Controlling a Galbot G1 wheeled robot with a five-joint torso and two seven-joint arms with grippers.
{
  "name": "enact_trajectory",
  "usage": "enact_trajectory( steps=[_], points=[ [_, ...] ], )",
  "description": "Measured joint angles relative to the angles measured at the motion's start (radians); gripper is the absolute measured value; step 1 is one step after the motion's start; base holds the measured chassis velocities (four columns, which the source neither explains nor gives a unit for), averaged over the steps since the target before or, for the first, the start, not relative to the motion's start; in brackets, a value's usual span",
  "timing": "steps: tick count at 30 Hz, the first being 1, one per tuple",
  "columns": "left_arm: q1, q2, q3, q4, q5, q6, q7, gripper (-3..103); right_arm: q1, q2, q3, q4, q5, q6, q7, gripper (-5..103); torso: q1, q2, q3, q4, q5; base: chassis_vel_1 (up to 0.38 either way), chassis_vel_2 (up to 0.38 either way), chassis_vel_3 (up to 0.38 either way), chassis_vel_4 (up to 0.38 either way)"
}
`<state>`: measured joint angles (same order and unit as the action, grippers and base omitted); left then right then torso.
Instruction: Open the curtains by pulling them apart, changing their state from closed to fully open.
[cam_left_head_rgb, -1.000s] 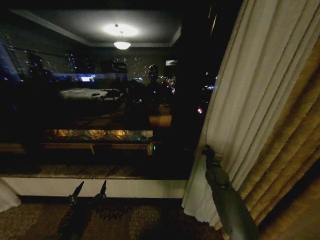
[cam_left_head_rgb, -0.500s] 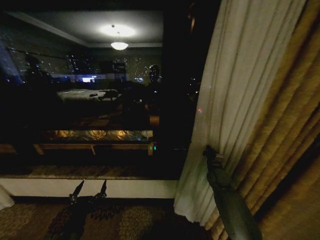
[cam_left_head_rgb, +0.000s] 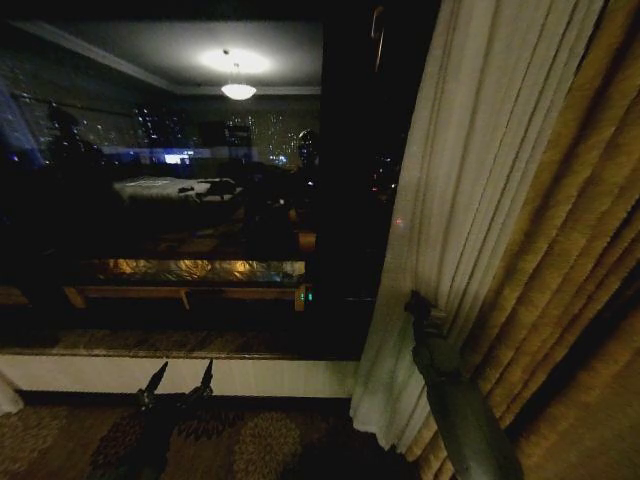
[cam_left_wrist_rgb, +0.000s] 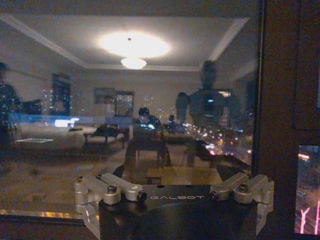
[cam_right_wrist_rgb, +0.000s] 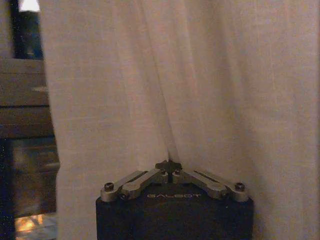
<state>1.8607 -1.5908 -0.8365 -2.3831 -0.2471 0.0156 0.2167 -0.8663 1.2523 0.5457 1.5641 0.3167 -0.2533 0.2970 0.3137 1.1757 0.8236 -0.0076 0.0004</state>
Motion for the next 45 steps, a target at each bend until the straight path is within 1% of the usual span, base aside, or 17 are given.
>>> enact_trajectory(
  steps=[2, 8, 11, 18, 20, 26, 30, 33, 35, 36, 38, 39, 42, 43, 44, 45],
  points=[
    [0.000, 0.000, 0.000, 0.000, -0.001, -0.002, 0.000, 100, 0.012, -0.004, 0.021, -0.022, 0.001, -0.002, 0.022, 0, 0.000, 0.000, 0.000, 0.0000, -0.0001, 0.000, 0.000, 0.000, 0.000],
    [0.000, 0.000, -0.001, 0.004, -0.003, -0.008, 0.000, 100, 0.030, -0.016, 0.052, -0.057, 0.004, -0.003, 0.051, 0, 0.000, 0.000, 0.000, 0.0000, -0.0001, 0.000, 0.000, 0.000, 0.000],
    [0.001, 0.000, -0.001, 0.008, -0.005, -0.014, 0.001, 100, 0.047, -0.030, 0.084, -0.090, 0.007, -0.004, 0.073, 0, 0.000, 0.000, 0.000, 0.0000, -0.0001, 0.000, 0.000, 0.000, 0.000],
    [-0.001, 0.002, -0.005, 0.011, -0.012, -0.017, 0.001, 100, 0.074, -0.052, 0.135, -0.143, 0.008, -0.005, 0.094, 0, 0.000, 0.000, 0.000, 0.0001, -0.0001, 0.000, 0.000, 0.000, 0.000],
    [-0.005, 0.001, -0.006, 0.014, -0.015, -0.017, 0.001, 100, 0.088, -0.066, 0.166, -0.180, 0.006, -0.005, 0.110, 0, 0.000, 0.000, 0.000, 0.0000, -0.0001, 0.000, 0.000, 0.000, 0.000],
    [-0.007, 0.000, -0.005, 0.015, -0.016, -0.017, 0.001, 100, 0.097, -0.066, 0.200, -0.210, -0.007, 0.004, 0.117, 0, 0.000, 0.000, 0.000, 0.0000, -0.0003, 0.000, 0.000, 0.000, 0.000],
    [-0.007, 0.000, -0.002, 0.016, -0.016, -0.018, 0.001, 100, 0.072, -0.058, 0.196, -0.191, -0.028, 0.013, 0.101, 0, 0.000, 0.000, 0.000, -0.0002, -0.0002, 0.000, 0.000, 0.000, 0.000],
    [-0.007, 0.000, 0.001, 0.016, -0.016, -0.018, 0.001, 100, -0.007, -0.035, 0.167, -0.080, -0.034, -0.005, 0.031, 0, 0.000, 0.000, 0.000, -0.0002, 0.0000, 0.000, 0.000, 0.000, 0.000],
    [-0.007, 0.000, 0.001, 0.015, -0.016, -0.018, 0.001, 100, -0.015, -0.031, 0.163, -0.067, -0.035, -0.007, 0.025, 0, 0.000, 0.000, 0.000, -0.0002, -0.0001, 0.000, 0.000, 0.000, 0.000],
    [-0.007, 0.000, 0.000, 0.014, -0.016, -0.018, 0.001, 100, -0.049, -0.014, 0.148, -0.018, -0.035, -0.013, 0.012, -1, 0.000, 0.000, 0.000, 0.0000, -0.0002, 0.000, 0.000, 0.000, 0.000],
    [-0.007, 0.000, 0.000, 0.011, -0.016, -0.018, 0.001, 100, -0.095, 0.001, 0.129, 0.044, -0.036, -0.020, -0.006, 9, 0.000, 0.000, 0.000, 0.0001, -0.0001, 0.000, 0.000, 0.000, 0.000],
    [-0.007, 0.000, 0.000, 0.011, -0.016, -0.018, 0.001, 100, -0.095, 0.001, 0.129, 0.044, -0.036, -0.020, -0.006, 9, 0.000, 0.000, 0.000, 0.0001, -0.0001, 0.000, 0.000, 0.000, 0.000],
    [-0.008, 0.000, 0.000, 0.008, -0.016, -0.018, 0.001, 100, -0.174, 0.010, 0.106, 0.154, -0.036, -0.045, -0.050, 26, 0.000, 0.000, 0.000, 0.0000, -0.0003, 0.000, 0.000, 0.000, 0.000],
    [-0.009, 0.000, 0.000, 0.008, -0.016, -0.017, 0.001, 100, -0.198, 0.010, 0.102, 0.187, -0.036, -0.056, -0.066, 26, 0.000, 0.000, 0.000, -0.0001, -0.0002, 0.000, 0.000, 0.000, 0.000],
    [-0.009, 0.000, 0.000, 0.008, -0.016, -0.017, 0.001, 100, -0.198, 0.010, 0.102, 0.187, -0.036, -0.056, -0.066, 26, 0.000, 0.000, 0.000, -0.0001, -0.0002, 0.000, 0.000, 0.000, 0.000],
    [-0.009, 0.000, 0.000, 0.007, -0.016, -0.016, 0.001, 100, -0.226, 0.008, 0.096, 0.223, -0.036, -0.063, -0.079, 32, 0.000, 0.000, 0.000, 0.0000, -0.0003, 0.000, 0.000, 0.000, 0.000]
  ],
)
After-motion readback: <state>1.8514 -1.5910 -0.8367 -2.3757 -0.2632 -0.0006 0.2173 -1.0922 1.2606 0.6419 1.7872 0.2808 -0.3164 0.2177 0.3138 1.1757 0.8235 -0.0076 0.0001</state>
